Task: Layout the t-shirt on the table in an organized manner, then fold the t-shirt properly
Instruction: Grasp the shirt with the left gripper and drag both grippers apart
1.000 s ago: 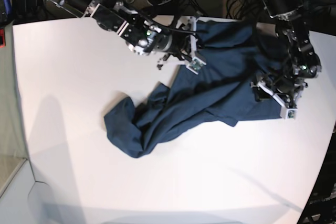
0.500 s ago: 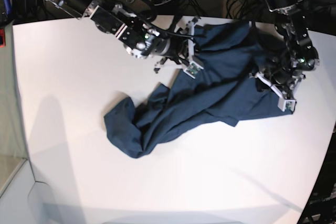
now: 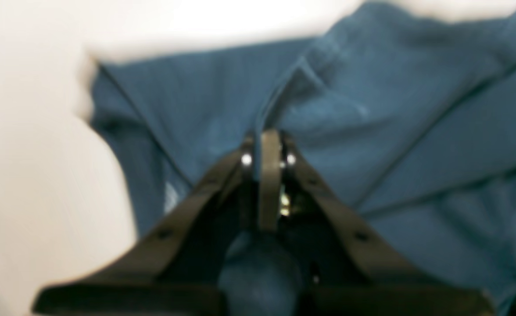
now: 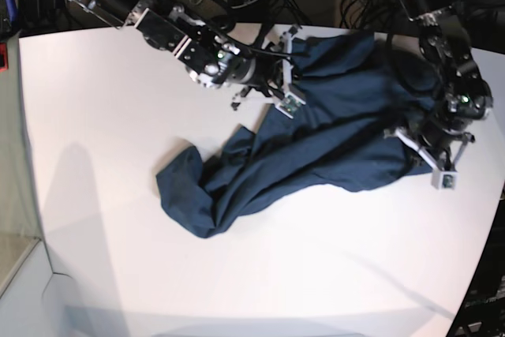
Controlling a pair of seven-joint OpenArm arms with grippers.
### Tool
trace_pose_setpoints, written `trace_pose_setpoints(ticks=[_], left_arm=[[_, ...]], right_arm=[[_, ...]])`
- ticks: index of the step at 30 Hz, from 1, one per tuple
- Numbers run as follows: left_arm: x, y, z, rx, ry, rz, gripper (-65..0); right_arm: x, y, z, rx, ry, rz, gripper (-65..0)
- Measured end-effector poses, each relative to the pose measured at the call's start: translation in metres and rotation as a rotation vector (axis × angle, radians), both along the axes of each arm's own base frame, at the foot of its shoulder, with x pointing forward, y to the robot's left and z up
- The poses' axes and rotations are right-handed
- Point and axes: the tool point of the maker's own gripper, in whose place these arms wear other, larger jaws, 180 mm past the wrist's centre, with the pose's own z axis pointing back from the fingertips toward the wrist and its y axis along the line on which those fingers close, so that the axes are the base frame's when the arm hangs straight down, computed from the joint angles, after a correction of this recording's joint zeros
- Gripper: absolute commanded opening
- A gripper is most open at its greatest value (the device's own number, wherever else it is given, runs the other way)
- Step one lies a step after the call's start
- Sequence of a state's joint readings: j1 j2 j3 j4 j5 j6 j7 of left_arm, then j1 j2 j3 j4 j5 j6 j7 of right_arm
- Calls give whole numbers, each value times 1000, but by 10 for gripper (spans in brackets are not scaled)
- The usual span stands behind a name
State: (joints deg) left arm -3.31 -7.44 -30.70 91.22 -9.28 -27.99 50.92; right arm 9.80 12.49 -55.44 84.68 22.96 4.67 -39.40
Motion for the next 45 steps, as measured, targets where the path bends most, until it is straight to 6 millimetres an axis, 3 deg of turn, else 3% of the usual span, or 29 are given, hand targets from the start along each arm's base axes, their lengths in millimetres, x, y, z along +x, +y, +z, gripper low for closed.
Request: trace_pose_setpoints(ticks=[3,5,9,11,15,17,20,23,26,29,31,32,35,41,43,45], left_arm=[[40,11,47,30,-120,-10,-646],[65,32,72,42,-183,19,-646],[99,66,60,-10,-113,80,-644],[122,65,58,-66,-128,83,-641],[162,43,56,-96,-153,11,-634],[172,30,51,-96,-165,-28,-593],[178,17,39,-80,-142,-70,-474],[186,20,54,-74,-176,-67,-387],[192,29,73,-64,-215,-61,-345],[183,41,91,-19,-198,-61,-337],[167,49,101,-60,-225,-29,-337],[154,50,95,-57,-202,-23,-337],[113,41,63,-54,-133,-16,-338],[33,-22,-35,-162,45,-37,-338],[20,-37,-53,-201,74,-41,-338],[23,-40,-53,-230,9,-26,-338]], right_arm=[[0,0,0,0,0,0,-650],[0,0,0,0,-1,-1,-650],[1,-2,0,-4,0,-3,-650],[0,-2,-1,-3,2,-4,-650],[-4,-1,-2,10,3,-8,-650],[-4,-1,-2,10,3,-7,-650],[-4,-1,-2,7,5,-7,-650],[-4,-1,-2,7,5,-7,-650],[-4,-1,-2,9,5,-7,-650],[-5,-1,-1,6,7,-6,-650],[-3,-1,-1,3,7,-6,-650],[-2,-2,0,8,11,-17,-650],[4,-12,5,4,22,-62,-650],[19,-16,41,48,-31,-105,-650],[18,-16,50,43,-40,-91,-650],[14,-15,57,37,-40,-77,-650]])
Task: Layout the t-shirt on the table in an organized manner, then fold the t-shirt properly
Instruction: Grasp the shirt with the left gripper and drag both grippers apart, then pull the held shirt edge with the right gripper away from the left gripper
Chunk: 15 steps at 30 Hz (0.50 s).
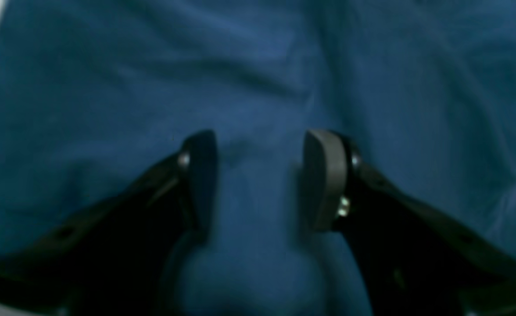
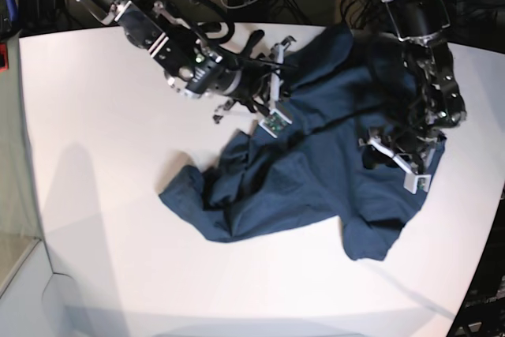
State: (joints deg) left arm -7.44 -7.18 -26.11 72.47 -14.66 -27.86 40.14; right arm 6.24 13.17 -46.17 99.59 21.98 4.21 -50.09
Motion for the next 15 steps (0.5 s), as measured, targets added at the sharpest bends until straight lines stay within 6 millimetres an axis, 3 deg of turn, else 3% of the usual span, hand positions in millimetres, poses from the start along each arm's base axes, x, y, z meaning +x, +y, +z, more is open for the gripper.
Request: trace_pose_setpoints(ticks=[4,11,15], left_arm=[[-4,14,-20,-25,-5,48,-338],[9,68,-23,-10,-35,115,-338],[16,78,-20,-9,-38,128,-338]], right_arm=[[-4,3,8,11,-2,12,-650],[31,-54,4,-66,-1,-137,-650],[29,-71,-1,-119,67,-172,-650]])
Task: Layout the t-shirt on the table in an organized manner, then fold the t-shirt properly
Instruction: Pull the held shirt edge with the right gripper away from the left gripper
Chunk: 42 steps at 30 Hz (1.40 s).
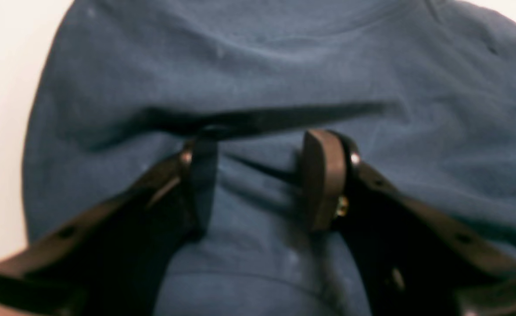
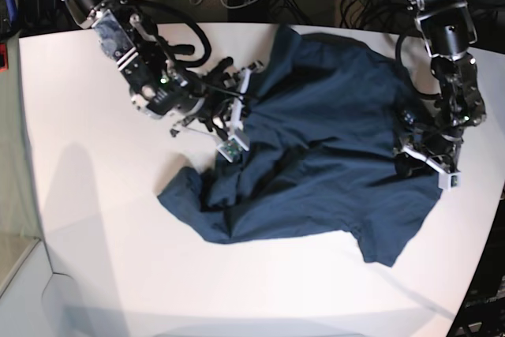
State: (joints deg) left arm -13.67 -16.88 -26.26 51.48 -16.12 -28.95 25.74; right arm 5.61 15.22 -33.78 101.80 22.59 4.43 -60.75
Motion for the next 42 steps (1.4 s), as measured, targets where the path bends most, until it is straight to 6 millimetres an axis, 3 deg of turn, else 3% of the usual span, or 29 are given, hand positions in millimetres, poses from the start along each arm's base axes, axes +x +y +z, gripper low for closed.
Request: trace_pose_setpoints(ticks=[4,8,14,18,21,23,25,27,30,34,37,42], left_arm=[[6,3,3,15,14,-1,-338],[9,2,4,20,16,-1,-338],[14,2,8,21,21,-5,-338],[33,4,32,24,-45,-2,-338],[37,2,59,79,-48,-40,-338],[41,-2,84,124,-70,-66,-338],[43,-15,108,138,-123,-86,-338],[34,-42,119,128,-142,-132,-338],[-2,-86,97,95,-84,-178,-338],[-45,-131,67,6,-17,-207,-338],[-68,-132,45,-4,44,-200,-338],[-99,-125,3,-21,183,-199,-338]], right_arm=[[-1,-6,-2,-26,26,-7,-650],[-15,-1,-10,-34,58,18,-629],[-40,18,-16,-40,78,105,-385],[-56,39,10,37,41,159,-279],[-42,39,37,76,-44,143,-278],[-32,32,42,78,-68,112,-278],[-21,19,42,75,-81,61,-278],[-2,-3,47,66,-136,-5,-277],[26,-25,48,79,-209,-83,-274],[57,-60,22,51,-208,-198,-273],[80,-85,0,28,-198,-278,-273],[102,-105,-28,10,-180,-343,-273]])
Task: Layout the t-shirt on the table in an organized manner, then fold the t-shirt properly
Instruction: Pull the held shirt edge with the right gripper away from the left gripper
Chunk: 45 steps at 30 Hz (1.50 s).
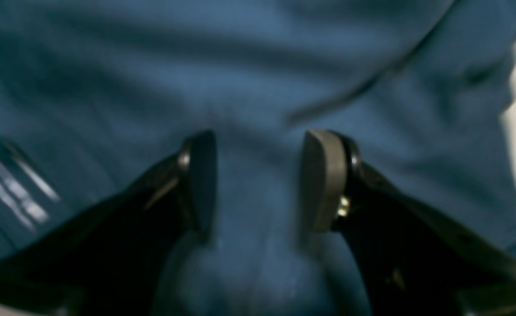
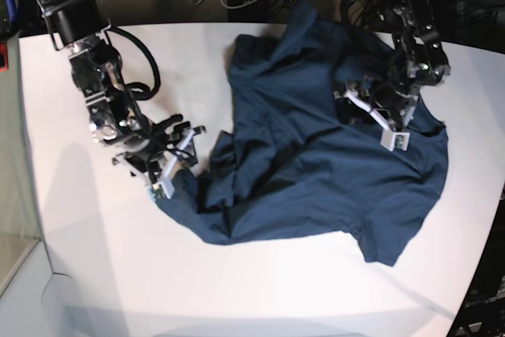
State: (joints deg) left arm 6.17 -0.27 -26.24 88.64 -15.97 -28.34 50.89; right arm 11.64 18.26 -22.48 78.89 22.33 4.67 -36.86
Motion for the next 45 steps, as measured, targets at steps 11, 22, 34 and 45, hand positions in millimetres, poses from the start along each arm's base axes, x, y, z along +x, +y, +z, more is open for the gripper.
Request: trace_pose_setpoints(ticks=[11,22,34,45], left_arm=[[16,42,-13,-25,-95,54,-339],[24,69,-10,31,-106,65,-339],[25,80,-8,56,-102,61,-339],[53,144,27,227,-115,70,-338]], right_arm=[[23,-15,-6,6,-70,-51,-277],[30,11,2,62,-93,-41,-286],[64,6,37,61,-175,-47,-650],[138,-17,121,24,-348,-72,-650]])
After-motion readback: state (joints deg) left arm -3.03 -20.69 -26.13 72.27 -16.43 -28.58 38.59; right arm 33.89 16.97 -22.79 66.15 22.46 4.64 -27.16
